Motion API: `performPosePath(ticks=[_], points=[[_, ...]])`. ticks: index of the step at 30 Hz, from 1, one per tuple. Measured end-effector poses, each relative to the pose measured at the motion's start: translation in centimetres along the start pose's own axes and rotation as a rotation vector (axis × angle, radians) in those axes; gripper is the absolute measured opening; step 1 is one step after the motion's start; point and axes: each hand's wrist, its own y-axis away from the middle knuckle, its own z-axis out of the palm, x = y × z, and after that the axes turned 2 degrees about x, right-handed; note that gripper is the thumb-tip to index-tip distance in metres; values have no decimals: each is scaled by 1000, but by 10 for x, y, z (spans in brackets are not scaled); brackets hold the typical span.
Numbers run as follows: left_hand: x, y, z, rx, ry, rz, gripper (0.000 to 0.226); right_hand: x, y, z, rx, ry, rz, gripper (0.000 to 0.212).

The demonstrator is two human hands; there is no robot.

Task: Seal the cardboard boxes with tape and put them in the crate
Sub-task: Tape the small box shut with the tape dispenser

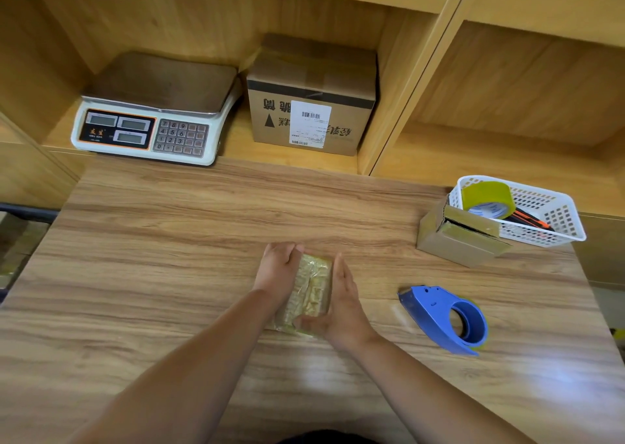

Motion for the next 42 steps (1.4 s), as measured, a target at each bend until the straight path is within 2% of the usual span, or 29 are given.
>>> performPosePath(ticks=[3,5,6,8,10,12,15,18,23,27,31,34,38,40,42], points=[[2,5,-8,-22,80,47,38,6,9,-3,-46,-142,1,140],[1,8,-14,-76,29,88,29,11,13,-8,-68,-151,17,142],[0,10,-17,-118,-64,93,41,13,12,-10,-80,-153,22,142],[-4,15,-24,-220,-221,94,85,14,7,-16,-102,-153,14,142],[-6,19,-30,-337,-326,120,115,11,1,-21,-118,-120,2,142],[-9,21,-34,-437,-389,121,131,7,-7,-24,-139,-77,-4,141],[-14,17,-38,-501,-392,93,138,5,-16,-28,-186,-44,-30,136],[-16,12,-37,-468,-322,118,123,5,-20,-29,-135,-29,-59,115],[-16,-1,-29,-316,-167,79,57,1,-27,-28,31,-148,-48,56],[-16,-11,-22,-231,-175,82,25,-1,-36,-31,99,-142,-23,30],[-17,-12,-15,-146,-155,113,19,-3,-43,-29,171,-107,-16,17],[-14,-8,-13,-73,-122,125,25,-3,-43,-26,175,-98,-12,17],[-7,0,-11,-4,-205,109,30,-2,-40,-21,126,-76,101,51],[-6,4,-11,-8,-259,0,31,-3,-40,-20,114,-13,175,53],[-3,7,-12,-46,-333,-122,48,-5,-39,-20,78,-14,201,44]])
